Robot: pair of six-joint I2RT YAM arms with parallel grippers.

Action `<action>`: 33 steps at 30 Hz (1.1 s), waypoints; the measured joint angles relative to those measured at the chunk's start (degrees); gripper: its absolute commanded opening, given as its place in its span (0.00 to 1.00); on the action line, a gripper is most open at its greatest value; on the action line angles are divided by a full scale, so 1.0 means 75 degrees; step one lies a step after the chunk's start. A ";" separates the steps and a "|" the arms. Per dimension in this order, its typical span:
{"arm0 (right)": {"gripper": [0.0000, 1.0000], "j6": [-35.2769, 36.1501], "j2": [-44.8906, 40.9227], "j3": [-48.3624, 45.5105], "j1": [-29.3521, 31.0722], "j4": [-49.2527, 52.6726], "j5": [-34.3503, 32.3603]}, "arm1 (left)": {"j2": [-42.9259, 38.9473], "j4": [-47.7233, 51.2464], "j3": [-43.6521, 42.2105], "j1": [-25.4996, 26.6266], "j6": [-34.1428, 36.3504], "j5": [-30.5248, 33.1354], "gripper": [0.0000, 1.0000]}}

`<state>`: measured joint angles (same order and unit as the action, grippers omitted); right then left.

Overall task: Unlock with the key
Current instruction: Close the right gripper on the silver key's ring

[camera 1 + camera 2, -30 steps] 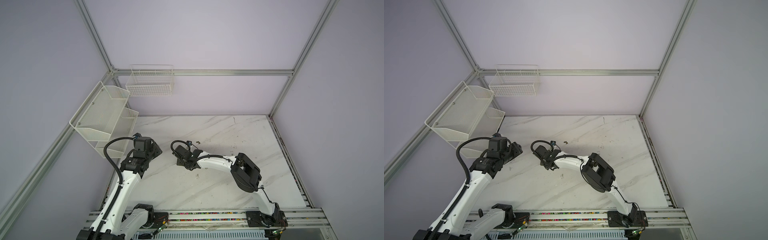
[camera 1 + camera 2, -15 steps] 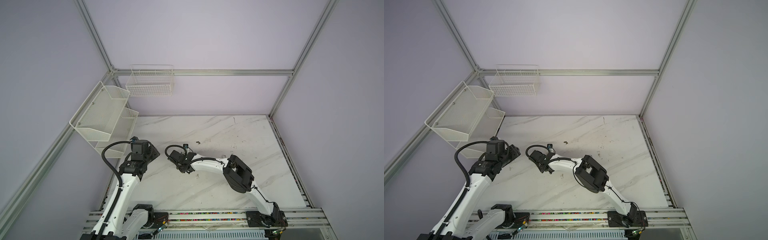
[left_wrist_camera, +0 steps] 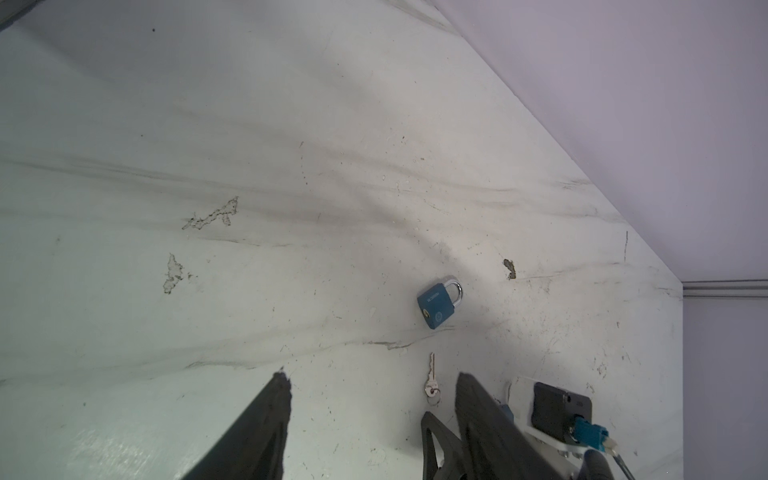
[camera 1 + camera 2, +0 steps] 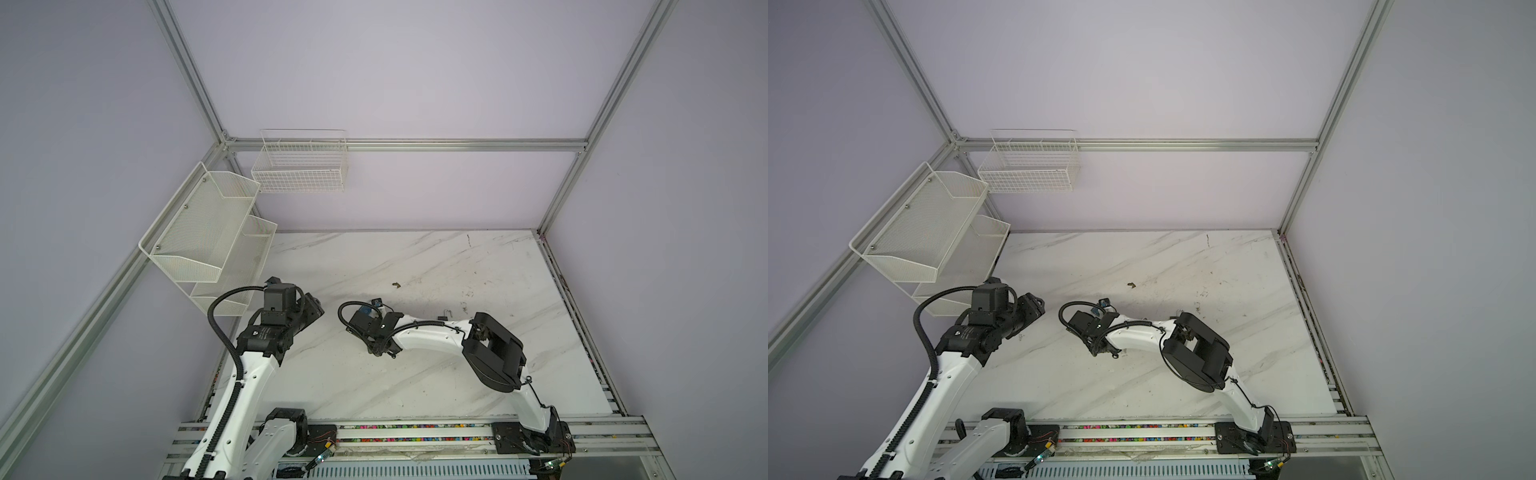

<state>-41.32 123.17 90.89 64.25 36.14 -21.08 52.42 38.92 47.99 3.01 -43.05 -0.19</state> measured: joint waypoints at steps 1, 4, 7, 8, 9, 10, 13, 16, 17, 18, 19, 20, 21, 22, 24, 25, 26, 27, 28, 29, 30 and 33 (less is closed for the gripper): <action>0.65 0.0125 -0.0137 -0.0140 -0.0026 -0.0006 0.0082 | -0.0023 0.0000 0.0000 0.0000 -0.0064 -0.0108 0.63; 0.62 0.0417 -0.0545 -0.0376 -0.0125 -0.0102 0.0434 | -0.0111 0.0000 0.0000 0.0000 -0.0201 -0.0347 0.63; 0.57 0.0507 -0.0822 -0.0364 -0.0187 -0.0361 0.0921 | -0.0152 -0.0003 0.0000 0.0000 -0.0291 -0.0455 0.63; 0.54 0.0493 -0.0839 -0.0297 -0.0216 -0.0455 0.1075 | -0.0152 -0.0003 0.0000 0.0000 -0.0315 -0.0475 0.63; 0.50 0.0460 -0.0828 -0.0227 -0.0233 -0.0522 0.1177 | -0.0152 -0.0003 0.0000 0.0000 -0.0318 -0.0487 0.63; 0.46 0.0379 -0.0787 -0.0149 -0.0248 -0.0592 0.1262 | -0.0152 -0.0003 0.0000 0.0000 -0.0318 -0.0493 0.63; 0.46 0.0169 -0.0603 0.0134 -0.0254 -0.0662 0.1314 | -0.0152 -0.0003 0.0000 0.0000 -0.0312 -0.0490 0.63; 0.45 -0.0052 -0.0271 0.0487 -0.0254 -0.0635 0.1244 | -0.0152 -0.0003 0.0000 0.0000 -0.0283 -0.0484 0.63; 0.45 -0.0093 -0.0201 0.0516 -0.0254 -0.0632 0.1230 | -0.0149 -0.0003 0.0000 0.0000 -0.0262 -0.0484 0.63; 0.45 -0.0131 -0.0146 0.0519 -0.0254 -0.0618 0.1201 | -0.0149 -0.0003 0.0000 0.0000 -0.0245 -0.0484 0.63; 0.45 -0.0175 -0.0096 0.0533 -0.0254 -0.0583 0.1180 | -0.0149 -0.0003 0.0000 0.0000 -0.0227 -0.0484 0.63; 0.45 -0.0221 -0.0017 0.0586 -0.0254 -0.0527 0.1148 | -0.0149 -0.0003 0.0000 0.0000 -0.0210 -0.0484 0.63; 0.44 -0.0254 0.0076 0.0676 -0.0254 -0.0463 0.1119 | -0.0146 -0.0003 0.0000 0.0000 -0.0175 -0.0487 0.63; 0.43 -0.0265 0.0160 0.0752 -0.0254 -0.0443 0.1084 | -0.0143 -0.0003 0.0000 0.0000 -0.0169 -0.0484 0.63; 0.43 -0.0286 0.0294 0.0819 -0.0254 -0.0452 0.1040 | -0.0128 -0.0006 0.0000 0.0000 -0.0154 -0.0487 0.63; 0.42 -0.0289 0.0329 0.0819 -0.0254 -0.0434 0.1037 | -0.0119 -0.0006 0.0000 0.0000 -0.0143 -0.0487 0.63; 0.42 -0.0289 0.0367 0.0819 -0.0254 -0.0434 0.1035 | -0.0108 -0.0009 0.0000 0.0000 -0.0119 -0.0490 0.63; 0.42 -0.0289 0.0396 0.0825 -0.0254 -0.0434 0.1026 | -0.0087 -0.0017 0.0000 0.0000 -0.0111 -0.0493 0.63; 0.41 -0.0289 0.0425 0.0833 -0.0254 -0.0431 0.1008 | -0.0064 -0.0032 0.0000 0.0000 -0.0108 -0.0495 0.63; 0.40 -0.0289 0.0455 0.0845 -0.0254 -0.0431 0.0982 | -0.0026 -0.0038 0.0000 0.0000 -0.0108 -0.0504 0.63; 0.37 -0.0286 0.0478 0.0854 -0.0254 -0.0431 0.0953 | 0.0017 -0.0041 0.0000 0.0000 -0.0105 -0.0522 0.63; 0.33 -0.0271 0.0522 0.0854 -0.0254 -0.0434 0.0918 | 0.0143 -0.0070 0.0000 0.0000 -0.0108 -0.0574 0.63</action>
<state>-43.35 127.09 97.30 62.35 32.88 -14.20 53.49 38.39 47.99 3.01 -43.86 -4.49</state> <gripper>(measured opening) 0.348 0.632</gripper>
